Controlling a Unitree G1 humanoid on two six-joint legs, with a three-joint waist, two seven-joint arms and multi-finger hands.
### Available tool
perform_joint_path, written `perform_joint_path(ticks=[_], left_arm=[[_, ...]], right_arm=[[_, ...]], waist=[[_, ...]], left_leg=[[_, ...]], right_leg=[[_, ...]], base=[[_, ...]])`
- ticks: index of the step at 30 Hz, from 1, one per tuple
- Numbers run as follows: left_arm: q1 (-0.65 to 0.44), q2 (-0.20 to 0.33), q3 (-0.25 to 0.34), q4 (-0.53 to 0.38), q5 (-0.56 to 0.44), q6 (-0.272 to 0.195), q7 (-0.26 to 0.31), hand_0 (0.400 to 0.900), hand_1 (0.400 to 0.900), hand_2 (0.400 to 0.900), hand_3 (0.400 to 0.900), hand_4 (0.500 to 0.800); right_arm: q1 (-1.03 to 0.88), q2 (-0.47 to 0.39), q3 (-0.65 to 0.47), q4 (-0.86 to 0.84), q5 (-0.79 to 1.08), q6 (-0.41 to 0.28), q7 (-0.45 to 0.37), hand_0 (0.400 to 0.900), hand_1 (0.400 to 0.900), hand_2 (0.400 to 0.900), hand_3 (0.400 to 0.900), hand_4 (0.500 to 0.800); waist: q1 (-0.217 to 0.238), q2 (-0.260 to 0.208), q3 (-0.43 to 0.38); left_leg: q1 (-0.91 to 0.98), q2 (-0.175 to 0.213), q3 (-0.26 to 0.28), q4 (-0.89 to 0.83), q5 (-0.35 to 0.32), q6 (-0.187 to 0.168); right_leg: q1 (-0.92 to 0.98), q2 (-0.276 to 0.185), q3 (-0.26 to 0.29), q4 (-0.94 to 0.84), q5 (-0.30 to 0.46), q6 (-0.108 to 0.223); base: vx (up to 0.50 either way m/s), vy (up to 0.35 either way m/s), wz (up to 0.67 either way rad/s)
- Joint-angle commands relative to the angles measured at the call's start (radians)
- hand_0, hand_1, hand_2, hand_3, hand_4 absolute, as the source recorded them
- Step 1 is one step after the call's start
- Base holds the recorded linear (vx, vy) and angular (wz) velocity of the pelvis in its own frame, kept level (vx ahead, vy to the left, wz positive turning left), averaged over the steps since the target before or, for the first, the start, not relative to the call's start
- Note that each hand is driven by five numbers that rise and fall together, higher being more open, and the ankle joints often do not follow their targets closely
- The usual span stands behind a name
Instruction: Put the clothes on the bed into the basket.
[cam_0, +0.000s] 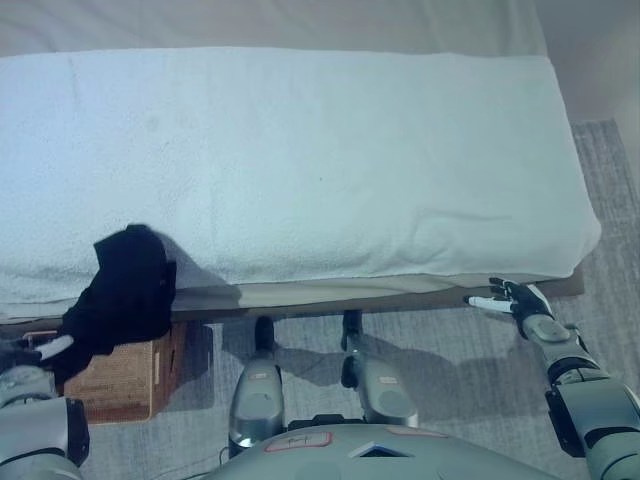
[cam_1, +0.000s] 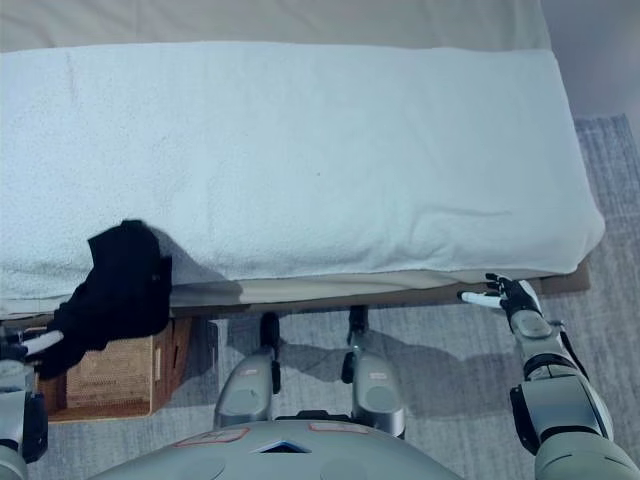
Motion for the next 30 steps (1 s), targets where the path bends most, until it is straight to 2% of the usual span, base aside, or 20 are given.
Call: perform_joint_path(ticks=[1,4,8,16,17,18,30], left_arm=[[0.133,0.149,0.061,0.073,0.004,0.003,0.007,0.4,0.4,0.4,0.4,0.5],[0.173,0.161,0.097,0.077,0.005,0.004,-0.01,0.4,0.4,0.4,0.4,0.5],[0.191,0.213,0.128,0.076,0.006,0.0,-0.017,0.4,0.4,0.4,0.4,0.5],[0.154,0.265,0.1,0.074,0.03,-0.001,-0.03,0.4,0.4,0.4,0.4,0.5],[0.15,0.271,0.093,0.077,0.033,-0.001,-0.033,0.471,0.471,0.471,0.471,0.542],[0.143,0.276,0.091,0.079,0.035,-0.002,-0.031,0.9,0.9,0.9,0.9,0.8],[0.064,0.255,0.046,0.052,-0.011,-0.012,-0.024,0.9,0.9,0.9,0.9,0.8]], right_arm=[[-0.001,-0.089,-0.015,0.0,-0.01,-0.011,-0.002,0.9,0.9,0.9,0.9,0.8],[-0.01,-0.098,-0.01,-0.001,-0.017,-0.009,0.007,0.9,0.9,0.9,0.9,0.8],[-0.021,-0.113,-0.003,0.007,-0.026,-0.008,0.015,0.9,0.9,0.9,0.9,0.8],[-0.05,-0.116,0.013,0.01,-0.015,-0.007,0.027,0.9,0.9,0.9,0.9,0.8],[-0.056,-0.116,0.017,0.009,-0.014,-0.007,0.029,0.9,0.9,0.9,0.9,0.8],[-0.06,-0.117,0.018,0.009,-0.011,-0.008,0.031,0.9,0.9,0.9,0.9,0.8],[-0.074,-0.112,0.019,0.03,0.005,-0.005,0.028,0.9,0.9,0.9,0.9,0.8]], waist=[[0.031,-0.02,-0.016],[0.038,-0.023,-0.008],[0.053,-0.028,0.003],[0.065,-0.036,0.02],[0.065,-0.038,0.022],[0.064,-0.039,0.026],[0.057,-0.047,0.025]], left_leg=[[-0.016,-0.019,-0.032,0.115,-0.093,0.032],[-0.019,-0.022,-0.037,0.121,-0.093,0.035],[-0.033,-0.024,-0.049,0.127,-0.089,0.036],[-0.065,-0.034,-0.068,0.149,-0.086,0.038],[-0.067,-0.036,-0.07,0.153,-0.088,0.038],[-0.07,-0.038,-0.069,0.158,-0.089,0.038],[-0.098,-0.036,-0.061,0.185,-0.099,0.04]], right_leg=[[0.024,-0.073,0.023,0.082,-0.013,0.098],[0.025,-0.076,0.023,0.088,-0.015,0.099],[0.025,-0.079,0.011,0.09,-0.014,0.099],[0.019,-0.089,-0.006,0.107,-0.018,0.097],[0.017,-0.09,-0.005,0.11,-0.019,0.097],[0.015,-0.09,-0.004,0.114,-0.02,0.096],[-0.001,-0.086,0.008,0.107,-0.013,0.093]], base=[[-0.02,0.041,0.01],[-0.04,0.031,0.05],[-0.04,0.0,0.12],[-0.04,0.014,0.09],[0.0,0.0,0.0],[0.0,0.0,0.0],[-0.01,0.015,-0.05]])
